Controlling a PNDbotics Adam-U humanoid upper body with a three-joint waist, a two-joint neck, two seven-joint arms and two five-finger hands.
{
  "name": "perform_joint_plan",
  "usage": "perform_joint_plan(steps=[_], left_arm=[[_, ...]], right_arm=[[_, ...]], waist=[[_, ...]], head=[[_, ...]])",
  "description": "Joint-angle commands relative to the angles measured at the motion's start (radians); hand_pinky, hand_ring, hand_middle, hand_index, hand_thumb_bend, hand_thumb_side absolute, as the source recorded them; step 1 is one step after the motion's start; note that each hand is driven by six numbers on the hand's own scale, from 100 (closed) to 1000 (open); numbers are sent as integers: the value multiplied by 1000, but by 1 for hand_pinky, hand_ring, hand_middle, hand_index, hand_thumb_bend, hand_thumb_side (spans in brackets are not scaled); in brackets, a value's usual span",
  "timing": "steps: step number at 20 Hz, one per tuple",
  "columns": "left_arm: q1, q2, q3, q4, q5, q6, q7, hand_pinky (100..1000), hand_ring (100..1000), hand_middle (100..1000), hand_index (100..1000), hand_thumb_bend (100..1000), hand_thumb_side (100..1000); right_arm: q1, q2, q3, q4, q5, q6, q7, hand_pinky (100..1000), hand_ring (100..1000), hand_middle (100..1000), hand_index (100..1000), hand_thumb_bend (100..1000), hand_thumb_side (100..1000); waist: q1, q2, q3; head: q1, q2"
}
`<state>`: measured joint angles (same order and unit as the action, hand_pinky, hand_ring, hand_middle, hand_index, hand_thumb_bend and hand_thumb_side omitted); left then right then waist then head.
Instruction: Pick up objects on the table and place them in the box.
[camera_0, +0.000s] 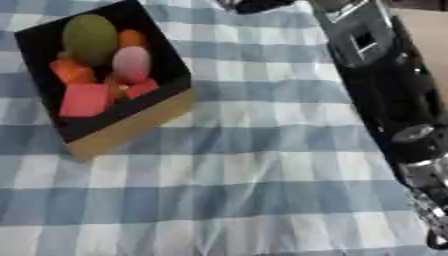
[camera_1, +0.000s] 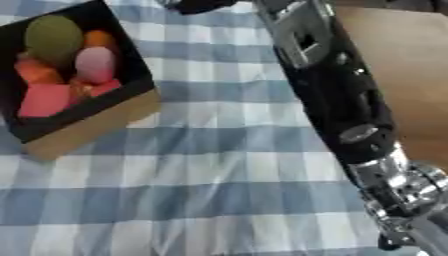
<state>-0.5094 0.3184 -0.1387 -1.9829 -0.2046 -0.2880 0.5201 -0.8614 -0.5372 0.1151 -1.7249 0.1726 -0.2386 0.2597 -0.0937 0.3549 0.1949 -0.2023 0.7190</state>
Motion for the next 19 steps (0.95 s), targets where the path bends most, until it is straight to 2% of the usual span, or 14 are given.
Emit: perform_joint_plan(steps=[1,3,4,5,8,11,15,19], left_arm=[[0,27,20,-17,-15,4,18,734,888,748,789,575,608],[9,30,28,-17,-21,9,29,733,890,749,789,573,610],[13,32,31,-17,-24,12,34,733,890,749,789,572,611],[17,33,33,-17,-27,14,38,733,890,749,789,572,611],[25,35,43,-17,-36,18,51,733,890,750,789,572,611],[33,38,53,-17,-45,23,65,733,890,750,789,572,611],[43,40,61,-17,-54,31,78,733,892,751,790,570,612],[44,40,61,-17,-57,35,82,733,892,751,790,570,612]], right_arm=[[61,-107,-72,-146,-162,34,-99,897,845,770,919,100,523],[143,-153,-119,-208,-225,47,-160,898,846,773,917,100,523],[185,-172,-141,-234,-242,52,-190,898,846,774,917,100,627],[218,-186,-157,-254,-252,56,-215,898,846,772,917,100,523],[319,-214,-199,-273,-262,32,-271,895,846,773,917,100,523],[402,-211,-230,-275,-255,-3,-302,897,845,773,918,100,523],[467,-175,-263,-275,-250,-49,-324,898,845,773,922,100,523],[479,-166,-271,-275,-251,-66,-329,898,845,773,922,100,523]], waist=[[12,-27,-8],[16,-26,-20],[19,-26,-25],[20,-26,-28],[27,-24,-39],[33,-23,-48],[42,-24,-57],[43,-25,-58]], head=[[27,-5],[49,-6],[58,-6],[63,-6],[74,-8],[82,-9],[90,-10],[91,-10]])
